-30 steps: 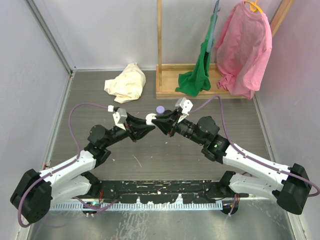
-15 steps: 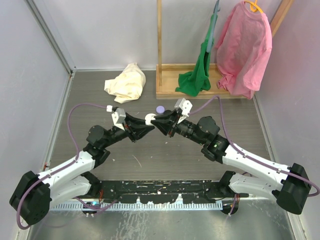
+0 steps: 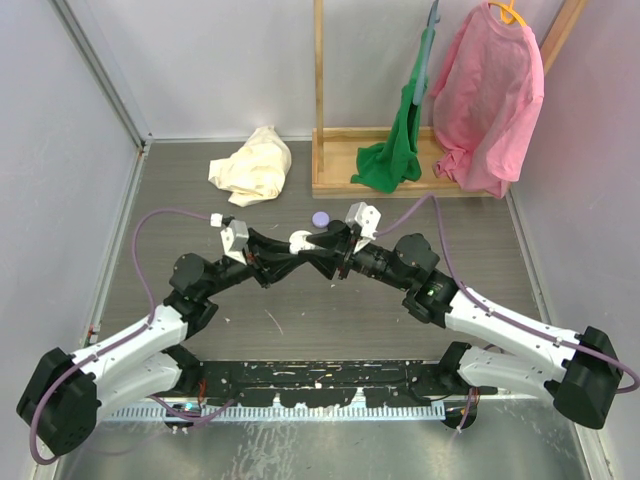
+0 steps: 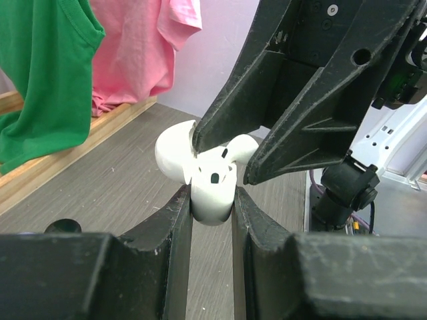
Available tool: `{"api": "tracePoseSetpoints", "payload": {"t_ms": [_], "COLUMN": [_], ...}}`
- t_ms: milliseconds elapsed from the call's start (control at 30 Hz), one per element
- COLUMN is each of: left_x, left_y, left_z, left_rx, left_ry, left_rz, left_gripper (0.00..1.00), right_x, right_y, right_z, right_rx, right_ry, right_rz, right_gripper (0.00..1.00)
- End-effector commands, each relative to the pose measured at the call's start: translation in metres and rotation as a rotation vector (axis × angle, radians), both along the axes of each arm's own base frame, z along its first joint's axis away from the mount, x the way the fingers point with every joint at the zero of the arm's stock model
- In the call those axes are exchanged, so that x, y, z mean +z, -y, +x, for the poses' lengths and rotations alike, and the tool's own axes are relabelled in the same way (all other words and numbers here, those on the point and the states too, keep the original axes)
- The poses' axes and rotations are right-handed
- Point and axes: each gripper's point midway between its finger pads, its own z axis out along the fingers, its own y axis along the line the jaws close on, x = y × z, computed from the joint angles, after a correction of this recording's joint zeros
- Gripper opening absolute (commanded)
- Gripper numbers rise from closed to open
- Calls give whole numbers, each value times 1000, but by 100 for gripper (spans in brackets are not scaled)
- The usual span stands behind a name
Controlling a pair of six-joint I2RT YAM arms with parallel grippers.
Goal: Insert the wireless bluetooth earbuds into the charging case
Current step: Place the earbud in the charging case, then adjust the earbud with the charging case.
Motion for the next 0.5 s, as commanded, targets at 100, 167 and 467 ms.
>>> {"api": "tracePoseSetpoints", "payload": {"t_ms": [100,167,467], "left_x": [28,23,15], "left_y": [-7,-8,-12], "left_z": [-5,-1,10], "left_rx": [22,45,108], "left_ry": [120,115,123], "left_rz": [-55,-47,-23], "left_gripper": [7,6,5], "right_x": [16,24,37], "right_y": [13,18,23], "right_z": [2,5,23], "right_rx": [-60,-88,-189], "right_ry": [21,21,-15], "right_rz": [1,9,25], "right_gripper": [56,61,74]}}
